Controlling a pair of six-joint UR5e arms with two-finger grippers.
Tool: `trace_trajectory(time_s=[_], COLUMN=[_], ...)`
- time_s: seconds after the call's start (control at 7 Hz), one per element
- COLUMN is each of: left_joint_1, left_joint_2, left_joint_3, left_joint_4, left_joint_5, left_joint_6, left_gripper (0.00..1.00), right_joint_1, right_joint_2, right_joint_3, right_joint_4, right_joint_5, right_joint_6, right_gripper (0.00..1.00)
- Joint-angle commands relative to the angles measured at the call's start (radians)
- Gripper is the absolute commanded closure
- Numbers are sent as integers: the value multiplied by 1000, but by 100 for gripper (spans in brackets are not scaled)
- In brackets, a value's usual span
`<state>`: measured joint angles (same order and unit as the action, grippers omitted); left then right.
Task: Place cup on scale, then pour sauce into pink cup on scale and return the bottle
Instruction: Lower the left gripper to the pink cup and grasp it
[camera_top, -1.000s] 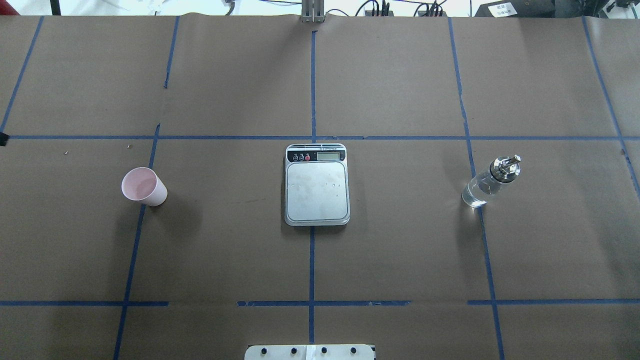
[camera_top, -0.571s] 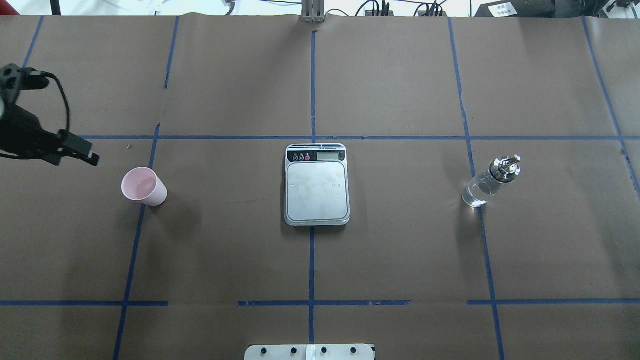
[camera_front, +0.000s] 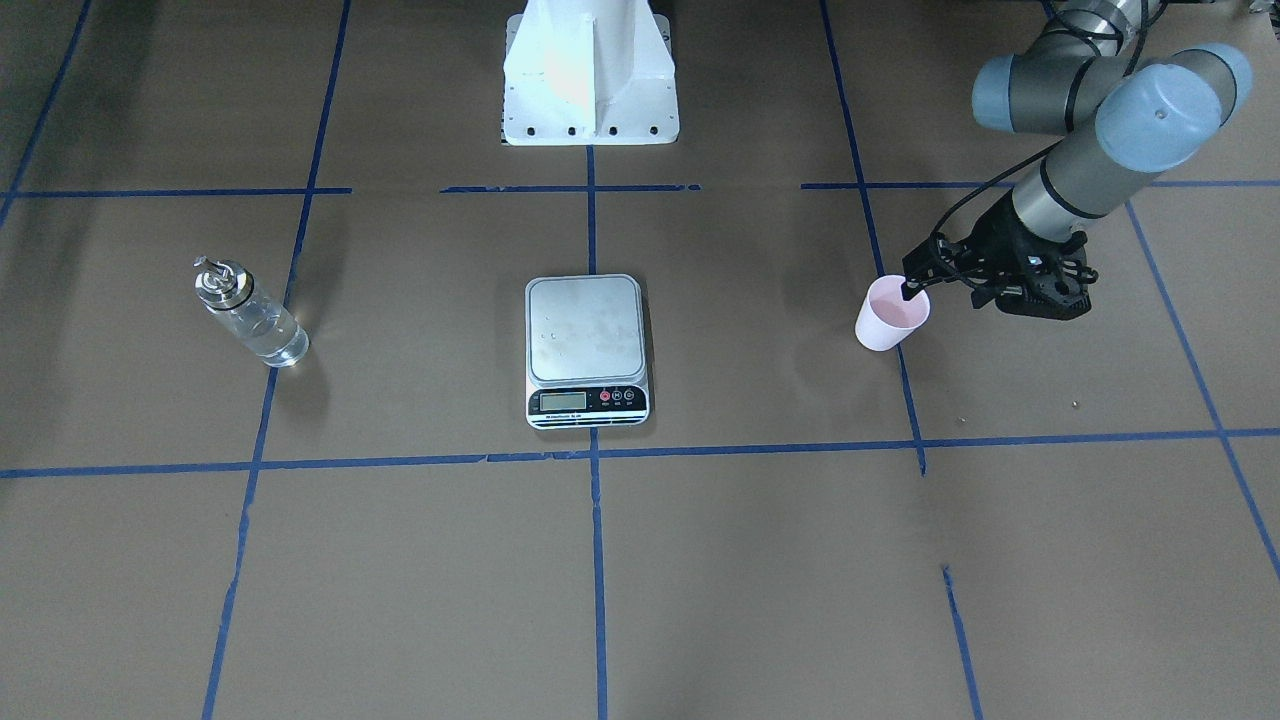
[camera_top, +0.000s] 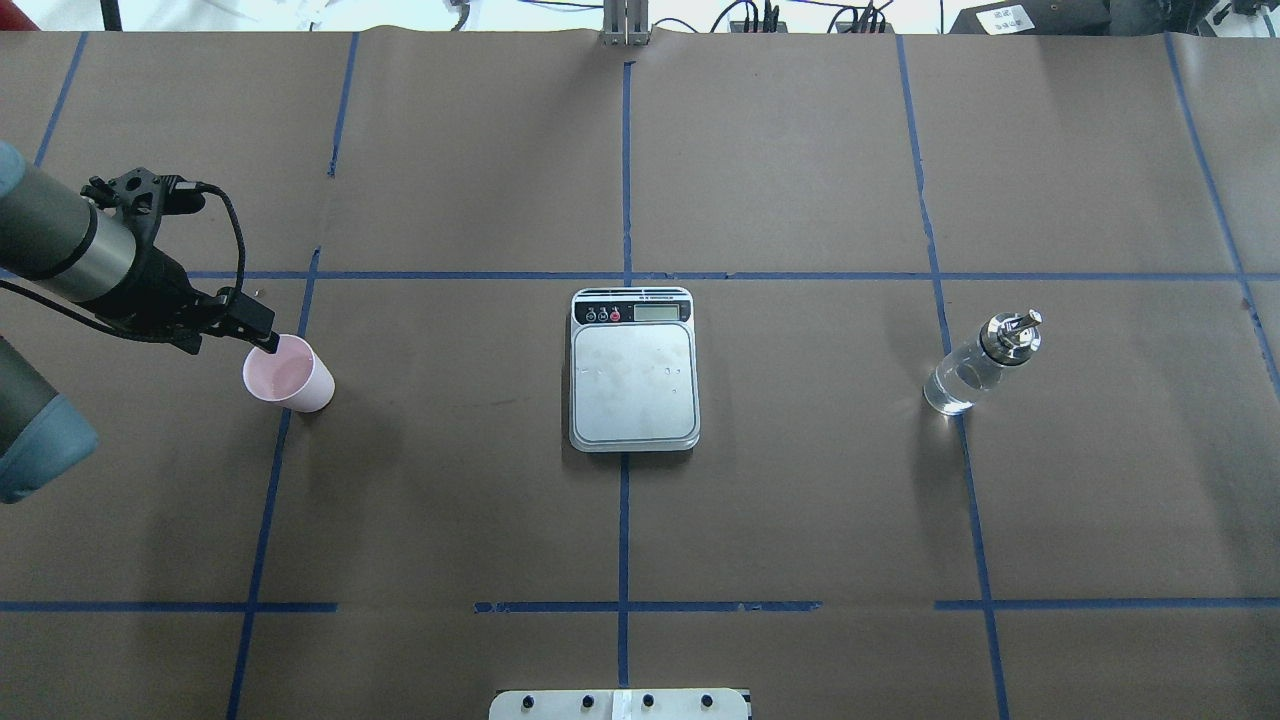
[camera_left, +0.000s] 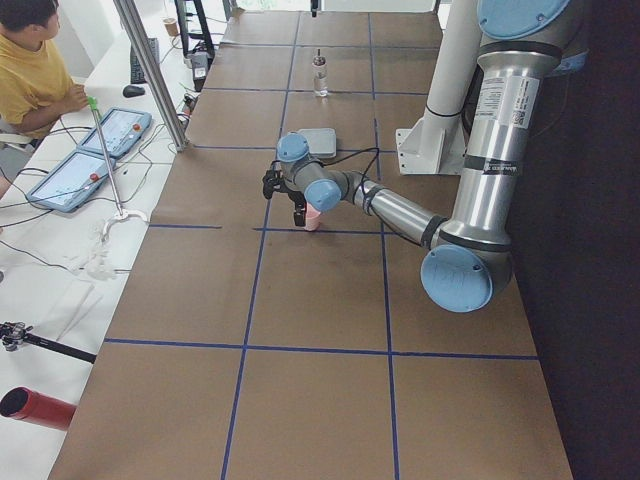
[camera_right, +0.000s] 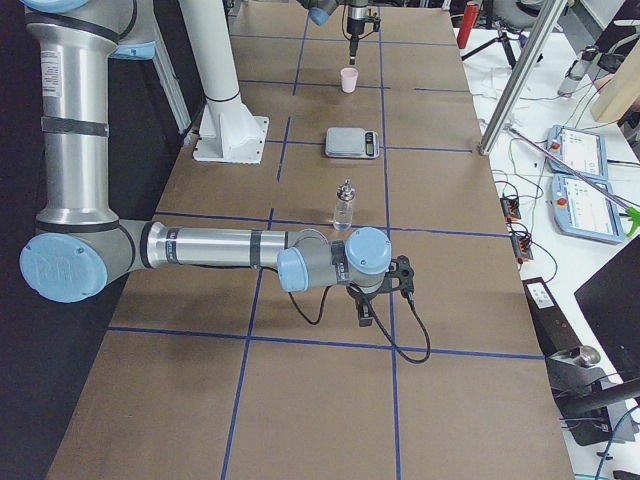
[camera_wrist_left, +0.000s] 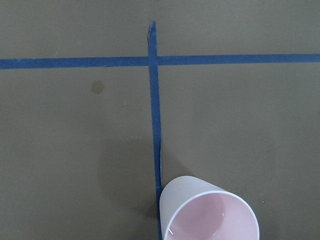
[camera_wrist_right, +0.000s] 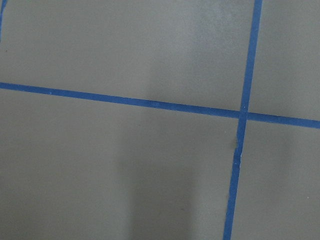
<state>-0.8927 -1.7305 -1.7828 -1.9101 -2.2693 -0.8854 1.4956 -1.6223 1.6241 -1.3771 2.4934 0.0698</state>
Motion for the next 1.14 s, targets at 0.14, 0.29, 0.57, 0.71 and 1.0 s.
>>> trace_trajectory(time_s=[0.14,0.29,0.57,0.71,1.0], left_joint_1=[15,26,40,52,58], left_joint_2=[-12,-12,-9,-12,-12], left_joint_3=[39,40,43,54,63], left_joint_4=[0,0,0,-1,-1], left_joint_5=[4,4,4,4,4], left_joint_6=[0,-1,0,-1,0], left_gripper=[0,0,3,7,26], right_joint_1=[0,0,0,-1,-2], right_joint_2=[-1,-1,5,7,7], right_joint_3=[2,2,5,3,2], right_joint_4=[1,1,0,0,0], right_joint_5=[-1,1,1,1,1], right_joint_6=[-1,-1,-1,1,2], right_gripper=[0,0,0,0,0])
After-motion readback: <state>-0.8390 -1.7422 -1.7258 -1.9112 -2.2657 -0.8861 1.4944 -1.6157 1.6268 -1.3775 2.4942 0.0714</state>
